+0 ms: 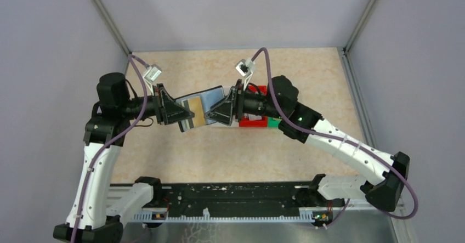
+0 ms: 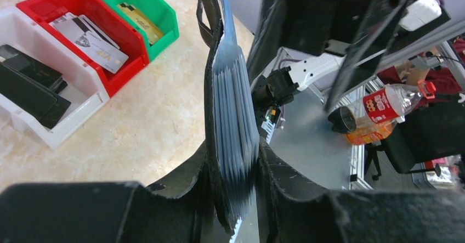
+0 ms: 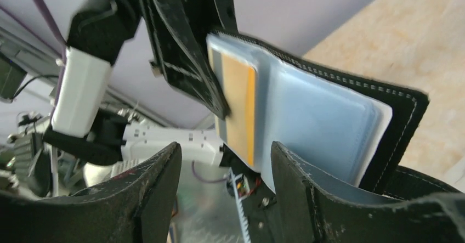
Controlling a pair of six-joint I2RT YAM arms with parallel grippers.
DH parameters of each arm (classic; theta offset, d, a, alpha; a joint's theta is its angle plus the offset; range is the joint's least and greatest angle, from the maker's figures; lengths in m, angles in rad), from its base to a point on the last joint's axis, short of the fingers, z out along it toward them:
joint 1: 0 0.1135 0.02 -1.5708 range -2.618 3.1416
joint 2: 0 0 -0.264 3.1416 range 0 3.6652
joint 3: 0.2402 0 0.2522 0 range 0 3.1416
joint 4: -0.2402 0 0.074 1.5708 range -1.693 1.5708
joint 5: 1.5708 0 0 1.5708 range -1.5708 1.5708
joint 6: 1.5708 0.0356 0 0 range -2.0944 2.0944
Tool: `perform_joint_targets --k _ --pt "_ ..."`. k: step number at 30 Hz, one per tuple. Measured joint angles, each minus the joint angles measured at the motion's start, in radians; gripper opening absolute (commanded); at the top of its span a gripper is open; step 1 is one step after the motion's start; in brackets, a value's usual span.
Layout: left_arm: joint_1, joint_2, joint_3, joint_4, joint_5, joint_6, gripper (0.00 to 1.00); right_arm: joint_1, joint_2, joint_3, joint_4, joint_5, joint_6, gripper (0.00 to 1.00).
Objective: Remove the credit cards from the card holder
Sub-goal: Remove the credit card from the card holder.
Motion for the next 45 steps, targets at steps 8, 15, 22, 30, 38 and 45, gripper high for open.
perform_joint_targets --k 8,15,22,30,38,45 --pt "0.000 0.021 0.014 -0.068 0.051 0.039 0.00 0.000 0.028 -0.053 0.063 -0.134 0.078 0.48" --pt "0.000 0.032 0.014 -0.079 0.100 0.042 0.00 0.000 0.070 -0.069 0.149 -0.190 0.126 0.44" --pt "0.000 0.030 0.015 -0.076 0.126 0.034 0.00 0.000 0.080 -0.072 0.178 -0.214 0.144 0.43" --pt "0.001 0.029 0.015 -0.074 0.136 0.023 0.00 -0.001 0.071 -0.072 0.154 -0.221 0.129 0.43" --pt "0.001 0.029 0.014 -0.063 0.142 0.014 0.00 -0.002 0.062 -0.066 0.089 -0.240 0.098 0.43" --pt "0.001 0.021 0.014 -0.020 0.156 -0.015 0.00 -0.002 0.068 -0.021 0.040 -0.251 0.079 0.42"
